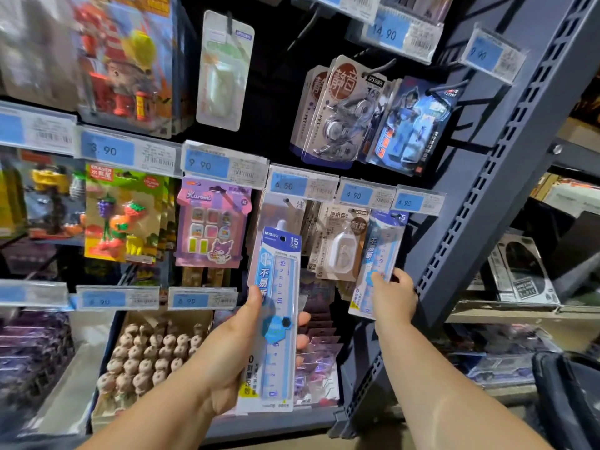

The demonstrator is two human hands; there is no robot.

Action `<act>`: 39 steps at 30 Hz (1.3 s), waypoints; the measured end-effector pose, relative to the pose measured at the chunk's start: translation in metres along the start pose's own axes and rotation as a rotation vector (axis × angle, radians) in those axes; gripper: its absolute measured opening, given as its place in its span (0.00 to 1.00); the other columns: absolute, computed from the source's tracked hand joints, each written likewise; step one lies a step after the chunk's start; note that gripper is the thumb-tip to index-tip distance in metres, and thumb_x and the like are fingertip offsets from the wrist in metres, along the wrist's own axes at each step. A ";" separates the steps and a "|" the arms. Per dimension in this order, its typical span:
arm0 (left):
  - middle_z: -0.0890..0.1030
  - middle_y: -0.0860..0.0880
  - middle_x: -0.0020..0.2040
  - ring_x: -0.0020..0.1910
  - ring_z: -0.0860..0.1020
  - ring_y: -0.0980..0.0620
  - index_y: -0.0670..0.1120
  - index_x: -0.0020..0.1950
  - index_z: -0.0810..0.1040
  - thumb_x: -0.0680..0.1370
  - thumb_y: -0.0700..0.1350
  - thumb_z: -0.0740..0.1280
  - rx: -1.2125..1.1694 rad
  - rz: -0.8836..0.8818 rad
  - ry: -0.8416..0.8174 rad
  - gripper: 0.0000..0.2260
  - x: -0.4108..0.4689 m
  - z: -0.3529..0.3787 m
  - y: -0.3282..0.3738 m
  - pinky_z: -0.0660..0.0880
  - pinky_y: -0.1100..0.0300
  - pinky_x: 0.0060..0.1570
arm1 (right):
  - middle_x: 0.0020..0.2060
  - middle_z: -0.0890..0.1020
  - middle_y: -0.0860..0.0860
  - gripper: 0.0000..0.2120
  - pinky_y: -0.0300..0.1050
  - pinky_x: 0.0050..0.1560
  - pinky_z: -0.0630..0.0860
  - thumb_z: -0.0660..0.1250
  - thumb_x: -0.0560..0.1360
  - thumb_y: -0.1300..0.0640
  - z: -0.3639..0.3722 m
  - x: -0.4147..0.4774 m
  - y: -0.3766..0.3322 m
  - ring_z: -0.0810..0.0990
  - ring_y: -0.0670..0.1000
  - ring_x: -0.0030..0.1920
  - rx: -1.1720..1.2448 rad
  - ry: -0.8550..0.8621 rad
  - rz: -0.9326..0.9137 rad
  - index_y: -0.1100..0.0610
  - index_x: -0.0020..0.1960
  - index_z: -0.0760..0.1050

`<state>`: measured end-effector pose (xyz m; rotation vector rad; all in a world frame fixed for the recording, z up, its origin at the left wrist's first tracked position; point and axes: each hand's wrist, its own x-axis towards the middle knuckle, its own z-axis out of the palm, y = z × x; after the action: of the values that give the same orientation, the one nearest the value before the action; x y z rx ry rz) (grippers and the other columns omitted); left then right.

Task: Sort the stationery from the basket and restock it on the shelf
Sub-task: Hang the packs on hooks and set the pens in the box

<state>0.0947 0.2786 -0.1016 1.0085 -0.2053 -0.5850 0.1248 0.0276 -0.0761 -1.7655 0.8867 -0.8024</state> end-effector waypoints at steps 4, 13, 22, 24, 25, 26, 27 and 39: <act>0.84 0.47 0.56 0.52 0.84 0.46 0.52 0.64 0.75 0.78 0.65 0.49 0.053 -0.024 0.023 0.26 -0.015 0.008 0.002 0.80 0.49 0.50 | 0.59 0.73 0.54 0.16 0.53 0.57 0.73 0.70 0.74 0.52 0.001 -0.028 -0.017 0.73 0.59 0.59 -0.144 0.102 -0.108 0.52 0.60 0.72; 0.84 0.43 0.56 0.56 0.82 0.42 0.48 0.59 0.79 0.65 0.68 0.61 0.110 -0.007 0.121 0.32 -0.028 0.016 0.004 0.77 0.43 0.59 | 0.33 0.78 0.47 0.18 0.42 0.41 0.72 0.68 0.76 0.47 -0.002 -0.109 -0.037 0.75 0.43 0.35 0.035 -0.746 -0.334 0.63 0.42 0.74; 0.82 0.48 0.60 0.60 0.80 0.47 0.52 0.65 0.76 0.67 0.67 0.61 0.114 0.078 0.114 0.31 -0.034 0.019 0.005 0.78 0.50 0.58 | 0.50 0.86 0.49 0.08 0.50 0.54 0.80 0.67 0.78 0.57 -0.004 -0.125 -0.037 0.84 0.50 0.51 0.153 -0.981 -0.278 0.54 0.56 0.80; 0.83 0.49 0.59 0.59 0.81 0.49 0.53 0.65 0.76 0.70 0.66 0.60 0.120 0.081 0.128 0.29 -0.033 0.019 0.005 0.78 0.52 0.56 | 0.51 0.85 0.52 0.09 0.51 0.55 0.79 0.64 0.80 0.59 -0.004 -0.128 -0.036 0.84 0.52 0.52 0.239 -1.003 -0.214 0.56 0.58 0.78; 0.83 0.49 0.59 0.58 0.81 0.49 0.53 0.65 0.77 0.73 0.65 0.59 0.115 0.082 0.137 0.26 -0.032 0.019 0.005 0.78 0.52 0.55 | 0.52 0.85 0.53 0.09 0.51 0.54 0.80 0.62 0.81 0.59 -0.004 -0.127 -0.035 0.84 0.53 0.52 0.287 -0.992 -0.177 0.57 0.59 0.77; 0.83 0.49 0.58 0.58 0.81 0.49 0.53 0.65 0.77 0.76 0.63 0.58 0.097 0.073 0.148 0.23 -0.032 0.018 0.005 0.78 0.50 0.57 | 0.52 0.85 0.53 0.09 0.50 0.52 0.80 0.60 0.81 0.59 -0.004 -0.126 -0.037 0.84 0.53 0.52 0.333 -0.969 -0.140 0.57 0.59 0.76; 0.83 0.48 0.58 0.59 0.81 0.47 0.52 0.66 0.77 0.77 0.62 0.58 0.066 0.050 0.162 0.23 -0.031 0.018 0.005 0.76 0.46 0.61 | 0.52 0.85 0.52 0.10 0.49 0.52 0.80 0.59 0.82 0.58 -0.006 -0.122 -0.036 0.84 0.53 0.52 0.367 -0.930 -0.121 0.56 0.60 0.75; 0.84 0.43 0.53 0.45 0.85 0.46 0.43 0.69 0.73 0.80 0.59 0.57 -0.070 0.014 0.133 0.25 -0.018 0.007 -0.008 0.81 0.52 0.39 | 0.46 0.82 0.53 0.12 0.46 0.40 0.77 0.56 0.81 0.62 -0.035 -0.062 -0.023 0.82 0.51 0.41 0.387 -0.422 -0.110 0.49 0.50 0.74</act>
<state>0.0738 0.2802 -0.1030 0.9731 -0.0736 -0.5071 0.0684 0.0695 -0.0512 -1.5621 0.3298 -0.5891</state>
